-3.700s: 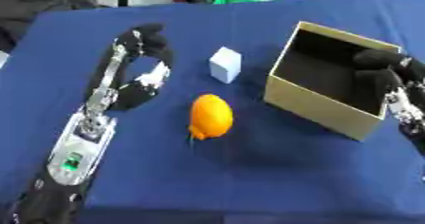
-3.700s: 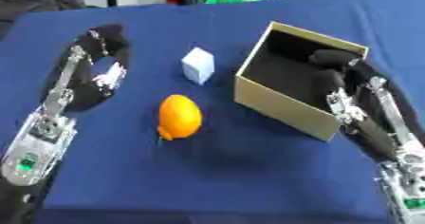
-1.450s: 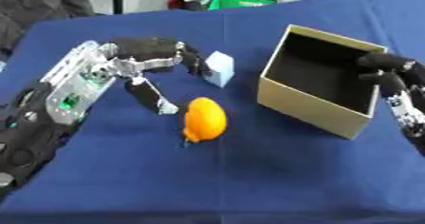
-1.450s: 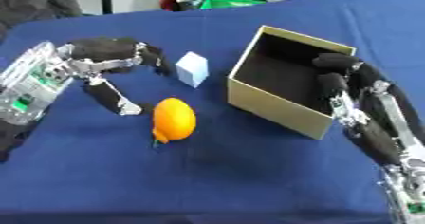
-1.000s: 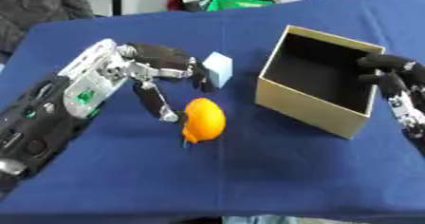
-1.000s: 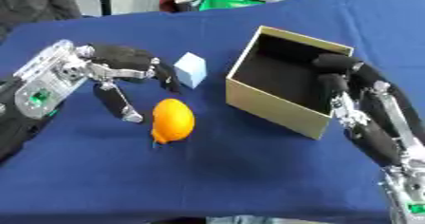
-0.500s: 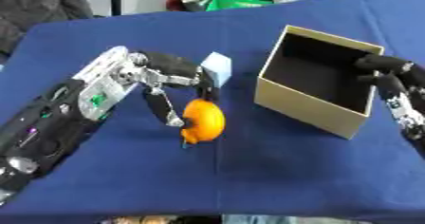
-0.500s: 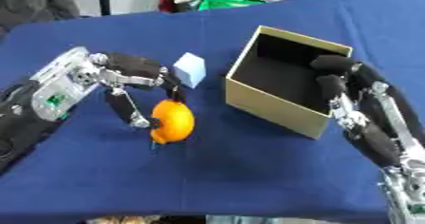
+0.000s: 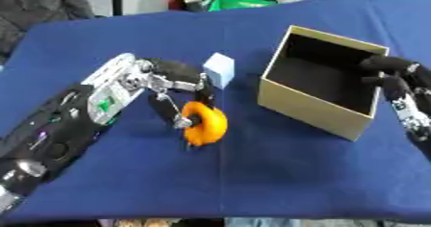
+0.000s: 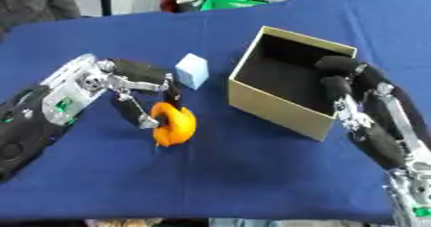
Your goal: Pick up objects on the table and place them in the box.
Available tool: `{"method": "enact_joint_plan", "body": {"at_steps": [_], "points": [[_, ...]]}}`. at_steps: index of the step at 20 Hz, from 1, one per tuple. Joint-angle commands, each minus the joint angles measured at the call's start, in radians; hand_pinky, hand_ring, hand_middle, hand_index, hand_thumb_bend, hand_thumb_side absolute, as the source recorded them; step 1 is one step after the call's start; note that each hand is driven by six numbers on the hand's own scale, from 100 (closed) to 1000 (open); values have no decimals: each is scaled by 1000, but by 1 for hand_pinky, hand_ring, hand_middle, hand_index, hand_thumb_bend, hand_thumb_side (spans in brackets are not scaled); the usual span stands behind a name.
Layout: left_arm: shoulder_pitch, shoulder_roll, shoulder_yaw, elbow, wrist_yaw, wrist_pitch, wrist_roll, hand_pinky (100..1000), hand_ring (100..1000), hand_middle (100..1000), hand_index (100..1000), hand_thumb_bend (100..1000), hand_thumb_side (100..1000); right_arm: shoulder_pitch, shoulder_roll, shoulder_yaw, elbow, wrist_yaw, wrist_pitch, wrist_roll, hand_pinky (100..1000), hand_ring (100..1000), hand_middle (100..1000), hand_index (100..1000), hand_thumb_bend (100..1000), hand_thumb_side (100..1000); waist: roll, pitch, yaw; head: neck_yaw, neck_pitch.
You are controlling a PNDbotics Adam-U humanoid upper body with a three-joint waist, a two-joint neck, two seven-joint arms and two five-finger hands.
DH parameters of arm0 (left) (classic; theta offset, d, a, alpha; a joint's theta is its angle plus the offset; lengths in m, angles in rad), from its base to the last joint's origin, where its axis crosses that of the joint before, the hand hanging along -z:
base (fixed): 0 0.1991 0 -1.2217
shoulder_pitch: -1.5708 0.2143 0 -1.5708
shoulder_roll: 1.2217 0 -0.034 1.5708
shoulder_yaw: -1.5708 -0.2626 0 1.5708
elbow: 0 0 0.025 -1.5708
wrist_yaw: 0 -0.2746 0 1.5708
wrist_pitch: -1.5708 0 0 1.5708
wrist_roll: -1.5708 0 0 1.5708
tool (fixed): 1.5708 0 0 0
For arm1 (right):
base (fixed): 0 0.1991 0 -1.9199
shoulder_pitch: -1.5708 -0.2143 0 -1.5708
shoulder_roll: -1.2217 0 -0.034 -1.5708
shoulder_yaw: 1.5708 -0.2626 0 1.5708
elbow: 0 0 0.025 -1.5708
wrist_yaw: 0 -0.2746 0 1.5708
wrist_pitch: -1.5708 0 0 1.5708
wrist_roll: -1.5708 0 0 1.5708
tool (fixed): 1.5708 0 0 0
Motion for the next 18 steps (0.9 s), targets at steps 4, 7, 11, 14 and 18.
{"method": "enact_joint_plan", "body": {"at_steps": [4,7,11,14,18], "points": [[-72,39,60,-12,-24,-8,48,704,559,402,590,100,100,-9,-15,-3,-12,-6,-2,2,800,888,752,827,100,719,-6,-18,-1,-1,5],[-140,38,81,-1,-53,-7,53,715,569,410,594,100,100,-6,-15,0,-11,-8,-2,4,799,887,749,824,100,719,-3,-24,-4,-1,5],[-243,-7,105,61,-108,-12,69,726,578,417,600,100,100,-6,-15,7,-10,-11,-3,15,799,885,746,820,100,720,-2,-28,-13,0,5],[-319,-73,116,130,-160,-21,95,729,583,421,604,100,100,-8,-15,16,-8,-15,-3,24,799,885,745,820,100,722,1,-31,-21,1,5],[-397,-175,127,208,-237,-41,149,734,591,449,616,100,100,-17,-12,36,-8,-23,-5,46,799,885,744,816,100,723,3,-30,-39,10,3]]}}
